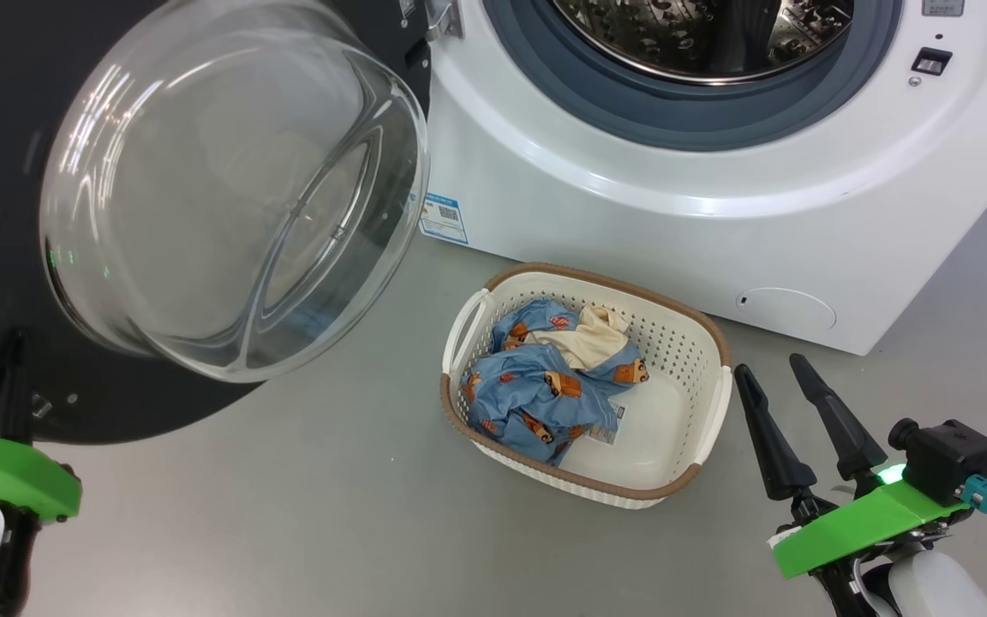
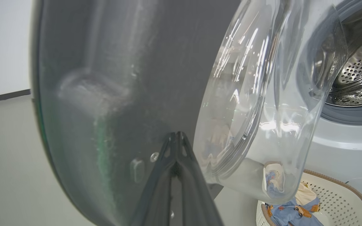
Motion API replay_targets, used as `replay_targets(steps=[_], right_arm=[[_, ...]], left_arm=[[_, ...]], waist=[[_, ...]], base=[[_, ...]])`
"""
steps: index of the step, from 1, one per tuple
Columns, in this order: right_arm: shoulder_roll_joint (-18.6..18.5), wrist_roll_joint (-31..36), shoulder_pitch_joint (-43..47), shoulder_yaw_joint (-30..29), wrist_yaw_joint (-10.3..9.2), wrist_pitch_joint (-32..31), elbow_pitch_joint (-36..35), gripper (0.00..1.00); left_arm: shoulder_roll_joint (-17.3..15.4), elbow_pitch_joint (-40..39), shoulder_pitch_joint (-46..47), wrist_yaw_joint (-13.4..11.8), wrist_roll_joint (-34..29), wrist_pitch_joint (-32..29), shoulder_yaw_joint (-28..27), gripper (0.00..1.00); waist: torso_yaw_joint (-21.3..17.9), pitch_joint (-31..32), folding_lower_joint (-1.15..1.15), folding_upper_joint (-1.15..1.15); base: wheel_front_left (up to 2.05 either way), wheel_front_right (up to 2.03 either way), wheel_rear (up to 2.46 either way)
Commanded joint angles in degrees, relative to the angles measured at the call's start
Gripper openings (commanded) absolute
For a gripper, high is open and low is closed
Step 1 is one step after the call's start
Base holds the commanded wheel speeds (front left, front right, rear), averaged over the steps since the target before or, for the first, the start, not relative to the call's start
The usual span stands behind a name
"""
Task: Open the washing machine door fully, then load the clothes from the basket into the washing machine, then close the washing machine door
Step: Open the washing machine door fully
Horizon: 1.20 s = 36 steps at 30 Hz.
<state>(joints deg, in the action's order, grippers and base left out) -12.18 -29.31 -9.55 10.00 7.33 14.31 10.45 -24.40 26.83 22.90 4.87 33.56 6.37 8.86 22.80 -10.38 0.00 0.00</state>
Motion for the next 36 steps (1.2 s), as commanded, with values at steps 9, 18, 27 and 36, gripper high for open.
replay_targets(steps=[9,18,27,36], right_arm=[[0.11,-0.15,-0.84,0.84,0.16,0.69,-0.99,1.0],[0.08,-0.76,-0.14,1.38,0.16,0.69,-0.26,1.0],[-0.22,-1.44,0.89,1.91,0.16,0.69,0.34,1.0],[-0.66,-1.38,2.01,2.34,0.16,0.69,-0.06,1.0]], left_arm=[[-2.22,-3.79,0.27,-0.14,0.66,1.72,-1.75,0.0],[-0.91,-9.7,-3.69,-1.39,0.87,1.42,-0.58,0.0],[0.27,-18.71,-8.51,-3.1,-0.52,2.68,1.21,1.0],[0.73,-25.33,-12.57,-5.04,-0.58,2.18,1.73,1.0]], waist=[[-0.08,0.24,0.0,0.0],[-0.72,1.7,0.0,0.0],[-2.04,4.6,0.0,0.0],[-5.46,6.29,0.0,0.0]], base=[[0.0,0.0,0.0],[0.0,0.0,0.0],[0.0,0.0,0.0],[0.0,0.0,0.0]])
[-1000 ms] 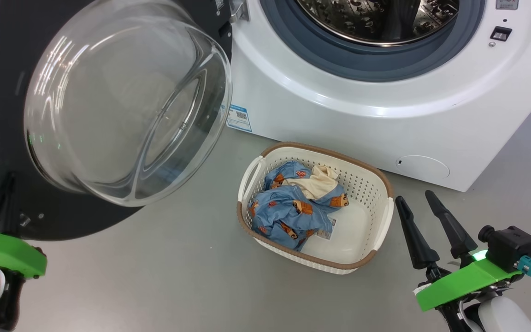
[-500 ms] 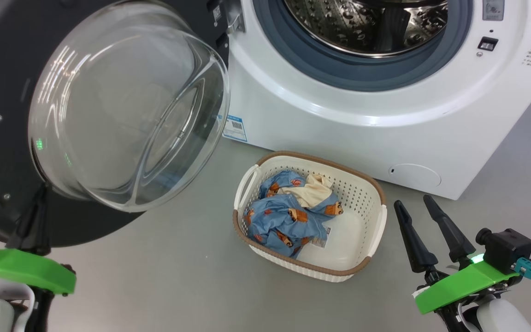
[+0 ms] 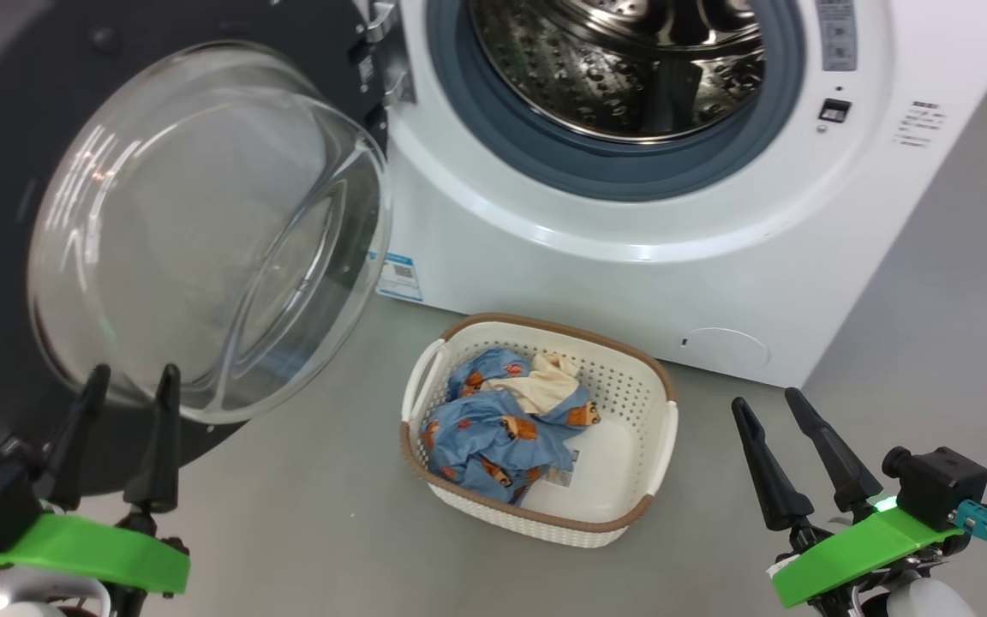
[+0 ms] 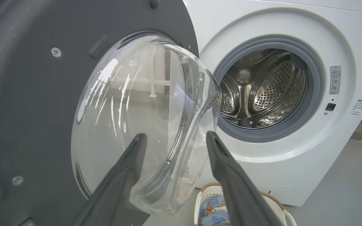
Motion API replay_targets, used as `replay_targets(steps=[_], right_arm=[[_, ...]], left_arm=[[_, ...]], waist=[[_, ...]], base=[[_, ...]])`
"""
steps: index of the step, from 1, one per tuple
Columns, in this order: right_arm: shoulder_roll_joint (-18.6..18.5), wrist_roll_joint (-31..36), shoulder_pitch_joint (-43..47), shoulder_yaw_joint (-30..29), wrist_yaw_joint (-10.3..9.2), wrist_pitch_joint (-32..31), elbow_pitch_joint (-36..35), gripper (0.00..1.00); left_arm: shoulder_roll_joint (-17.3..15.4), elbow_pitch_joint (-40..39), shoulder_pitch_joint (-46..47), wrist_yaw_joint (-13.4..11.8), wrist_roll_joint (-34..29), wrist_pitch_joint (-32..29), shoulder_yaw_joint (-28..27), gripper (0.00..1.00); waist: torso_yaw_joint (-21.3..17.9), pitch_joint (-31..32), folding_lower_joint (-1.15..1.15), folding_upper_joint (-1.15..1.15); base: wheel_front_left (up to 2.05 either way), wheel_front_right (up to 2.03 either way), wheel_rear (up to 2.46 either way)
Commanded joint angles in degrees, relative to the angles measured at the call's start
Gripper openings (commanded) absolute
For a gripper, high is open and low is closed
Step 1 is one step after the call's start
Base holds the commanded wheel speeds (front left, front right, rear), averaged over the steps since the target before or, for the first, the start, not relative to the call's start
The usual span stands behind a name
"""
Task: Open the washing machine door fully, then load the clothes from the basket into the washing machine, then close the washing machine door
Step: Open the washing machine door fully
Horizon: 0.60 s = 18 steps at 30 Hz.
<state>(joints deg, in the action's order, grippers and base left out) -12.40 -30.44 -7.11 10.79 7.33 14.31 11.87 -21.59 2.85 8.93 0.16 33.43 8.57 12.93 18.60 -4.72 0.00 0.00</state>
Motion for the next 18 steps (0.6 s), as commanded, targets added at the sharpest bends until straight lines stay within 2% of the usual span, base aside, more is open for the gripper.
replay_targets(steps=[1,8,18], right_arm=[[-0.49,-0.16,-0.31,1.58,0.16,0.69,-1.65,1.0],[-1.08,0.02,0.22,1.65,0.16,0.69,-2.23,1.0],[-2.63,-0.16,0.5,2.29,0.16,0.69,-2.58,1.0]], left_arm=[[-2.07,-1.91,0.94,-0.55,-0.45,-0.04,-2.35,1.0],[-1.48,-4.34,-0.92,-1.56,-0.84,0.21,-1.52,1.0],[0.33,-3.4,-2.19,-2.06,-0.95,1.77,-0.06,1.0]], waist=[[-1.96,0.78,0.0,0.0],[-6.59,1.59,0.0,0.0],[-12.31,3.36,0.0,0.0]], base=[[0.0,0.0,0.0],[0.0,0.0,0.0],[0.0,0.0,0.0]])
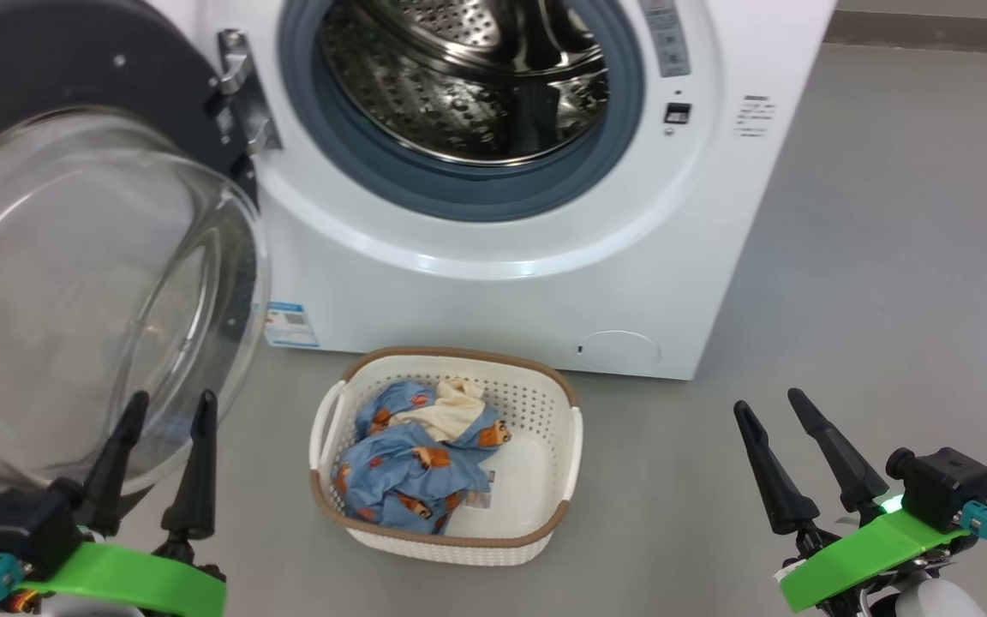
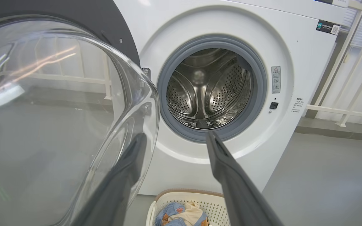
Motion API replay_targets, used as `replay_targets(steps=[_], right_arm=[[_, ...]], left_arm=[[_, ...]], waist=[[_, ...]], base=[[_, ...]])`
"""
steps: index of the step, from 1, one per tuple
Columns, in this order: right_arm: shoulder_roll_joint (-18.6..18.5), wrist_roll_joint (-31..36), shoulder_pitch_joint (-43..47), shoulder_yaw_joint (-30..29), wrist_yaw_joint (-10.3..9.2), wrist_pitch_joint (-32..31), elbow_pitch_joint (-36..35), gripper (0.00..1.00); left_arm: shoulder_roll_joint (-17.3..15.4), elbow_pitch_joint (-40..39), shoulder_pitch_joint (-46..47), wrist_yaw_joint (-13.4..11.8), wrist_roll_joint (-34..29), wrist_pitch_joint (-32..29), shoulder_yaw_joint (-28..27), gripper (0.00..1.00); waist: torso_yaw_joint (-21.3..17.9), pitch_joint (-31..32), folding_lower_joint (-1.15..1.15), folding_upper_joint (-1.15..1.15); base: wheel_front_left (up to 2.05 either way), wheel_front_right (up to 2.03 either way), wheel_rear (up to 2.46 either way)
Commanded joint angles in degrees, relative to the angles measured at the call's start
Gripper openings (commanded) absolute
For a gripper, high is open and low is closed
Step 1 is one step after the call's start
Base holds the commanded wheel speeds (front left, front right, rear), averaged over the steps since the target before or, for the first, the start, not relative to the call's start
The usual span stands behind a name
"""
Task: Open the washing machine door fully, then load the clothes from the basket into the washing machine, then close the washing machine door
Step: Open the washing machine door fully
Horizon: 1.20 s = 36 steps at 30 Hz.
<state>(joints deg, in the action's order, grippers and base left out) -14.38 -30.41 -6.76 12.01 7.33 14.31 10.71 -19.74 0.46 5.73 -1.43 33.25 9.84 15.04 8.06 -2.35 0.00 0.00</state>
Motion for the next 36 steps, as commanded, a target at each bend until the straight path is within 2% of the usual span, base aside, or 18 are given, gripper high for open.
replay_targets(steps=[1,18,36], right_arm=[[-0.79,-0.18,0.16,1.22,0.16,0.69,-1.56,1.0],[-3.38,0.55,0.21,0.83,0.16,0.69,-2.36,1.0],[-3.24,1.2,1.62,-2.53,0.16,0.69,-3.28,1.0]], left_arm=[[-1.28,-0.74,0.83,-0.48,-0.73,0.72,-2.02,1.0],[2.21,3.72,-2.2,-0.22,-0.51,4.51,-2.57,1.0],[6.08,6.21,-3.16,3.06,-3.72,5.15,-6.83,1.0]], waist=[[-2.33,1.2,0.0,0.0],[-9.07,2.54,0.0,0.0],[-10.45,2.43,0.0,0.0]], base=[[0.0,0.0,0.0],[0.0,0.0,0.0],[0.0,0.0,0.0]])
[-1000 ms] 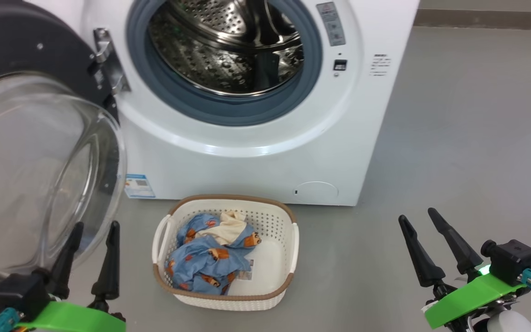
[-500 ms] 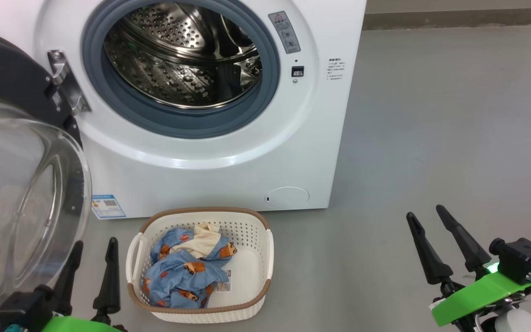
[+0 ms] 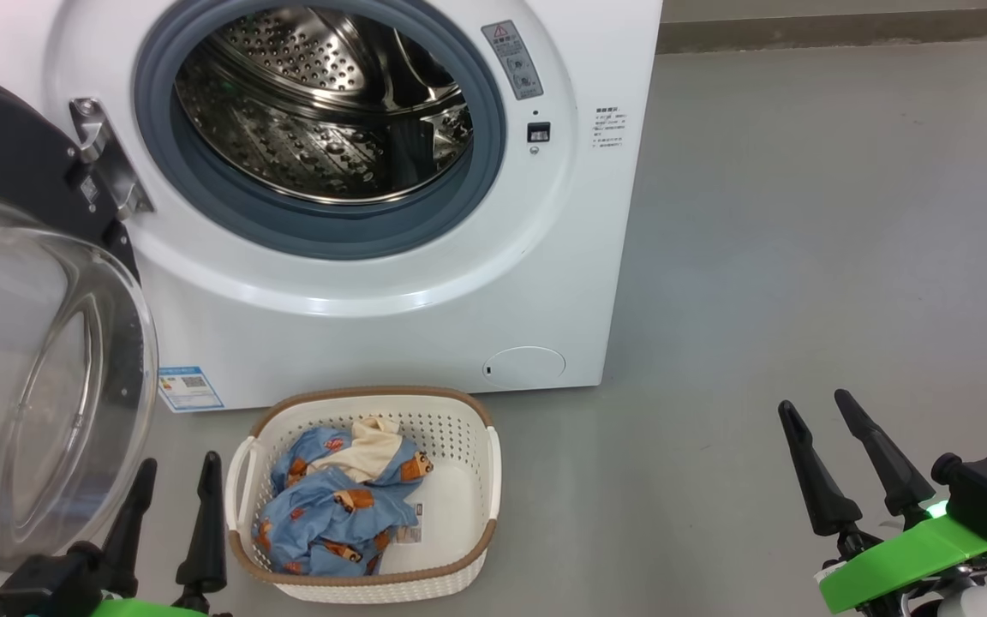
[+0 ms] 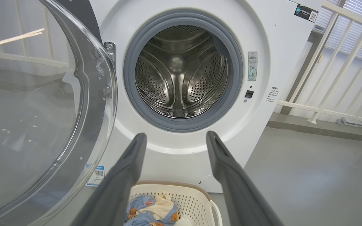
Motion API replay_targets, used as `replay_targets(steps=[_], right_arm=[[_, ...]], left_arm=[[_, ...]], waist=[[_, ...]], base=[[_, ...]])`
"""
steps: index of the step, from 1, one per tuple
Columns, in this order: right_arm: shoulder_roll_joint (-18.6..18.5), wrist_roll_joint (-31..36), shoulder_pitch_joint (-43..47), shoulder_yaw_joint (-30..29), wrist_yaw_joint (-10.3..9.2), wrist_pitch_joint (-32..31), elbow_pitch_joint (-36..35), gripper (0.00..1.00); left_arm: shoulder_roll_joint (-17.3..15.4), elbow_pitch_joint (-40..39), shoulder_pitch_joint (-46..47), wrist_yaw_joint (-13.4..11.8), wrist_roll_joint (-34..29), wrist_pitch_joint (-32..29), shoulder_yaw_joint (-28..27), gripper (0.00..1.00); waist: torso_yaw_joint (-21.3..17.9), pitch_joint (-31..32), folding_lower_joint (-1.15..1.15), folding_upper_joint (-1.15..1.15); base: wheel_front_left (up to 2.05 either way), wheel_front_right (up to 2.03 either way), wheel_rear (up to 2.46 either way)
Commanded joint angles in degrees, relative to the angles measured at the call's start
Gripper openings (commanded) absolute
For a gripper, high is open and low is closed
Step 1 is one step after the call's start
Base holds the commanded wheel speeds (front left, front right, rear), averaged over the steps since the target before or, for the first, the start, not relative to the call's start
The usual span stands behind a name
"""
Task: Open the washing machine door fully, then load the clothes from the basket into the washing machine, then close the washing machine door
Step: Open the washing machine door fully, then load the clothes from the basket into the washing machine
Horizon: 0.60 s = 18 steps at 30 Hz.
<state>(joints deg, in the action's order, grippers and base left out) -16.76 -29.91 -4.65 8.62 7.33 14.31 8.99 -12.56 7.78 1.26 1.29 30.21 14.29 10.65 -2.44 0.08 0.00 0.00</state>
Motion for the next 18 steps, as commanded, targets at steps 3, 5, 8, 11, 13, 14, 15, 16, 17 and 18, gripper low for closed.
replay_targets(steps=[3,5,8,11,13,14,15,16,17,18], right_arm=[[-0.68,0.78,-0.5,0.78,0.16,0.69,-1.59,1.0],[-0.64,0.77,-0.48,0.69,0.16,0.69,-1.6,1.0],[-0.58,0.78,-0.35,0.51,0.16,0.69,-1.65,1.0],[-0.5,0.82,-0.28,0.38,0.16,0.69,-1.65,1.0],[-0.45,0.84,-0.27,0.39,0.16,0.69,-1.66,1.0],[-0.43,0.85,-0.26,0.39,0.16,0.69,-1.68,1.0],[-0.41,0.86,-0.24,0.39,0.16,0.69,-1.68,1.0],[-0.4,0.87,-0.22,0.39,0.16,0.69,-1.68,1.0],[-0.38,0.88,-0.21,0.39,0.16,0.69,-1.67,1.0],[-0.35,0.88,-0.2,0.38,0.16,0.69,-1.65,1.0]], left_arm=[[-0.74,-1.02,1.39,0.85,-1.35,0.7,-2.96,1.0],[-0.53,-0.93,1.4,1.09,-1.82,0.7,-3.28,1.0],[-0.23,-0.83,1.33,1.45,-2.42,0.7,-3.72,1.0],[0.02,-0.86,1.29,1.8,-2.92,0.7,-4.17,1.0],[0.17,-0.83,1.28,2.02,-3.21,0.71,-4.43,1.0],[0.25,-0.84,1.3,2.13,-3.33,0.71,-4.53,1.0],[0.32,-0.87,1.33,2.23,-3.46,0.71,-4.61,1.0],[0.39,-0.89,1.35,2.32,-3.6,0.71,-4.67,1.0],[0.46,-0.9,1.37,2.41,-3.73,0.71,-4.74,1.0],[0.51,-0.9,1.39,2.49,-3.85,0.71,-4.81,1.0]], waist=[[0.22,-0.02,0.0,0.0],[0.32,-0.03,0.0,0.0],[0.45,-0.01,0.0,0.0],[0.55,-0.02,0.0,0.0],[0.57,0.01,0.0,0.0],[0.58,0.02,0.0,0.0],[0.59,0.04,0.0,0.0],[0.61,0.04,0.0,0.0],[0.63,0.05,0.0,0.0],[0.65,0.07,0.0,0.0]], base=[[0.0,0.0,0.0],[0.0,0.0,0.0],[0.0,0.0,0.0],[0.0,0.0,0.0],[0.0,0.0,0.0],[0.0,0.0,0.0],[0.0,0.0,0.0],[0.0,0.0,0.0],[0.0,0.0,0.0],[0.0,0.0,0.0]])
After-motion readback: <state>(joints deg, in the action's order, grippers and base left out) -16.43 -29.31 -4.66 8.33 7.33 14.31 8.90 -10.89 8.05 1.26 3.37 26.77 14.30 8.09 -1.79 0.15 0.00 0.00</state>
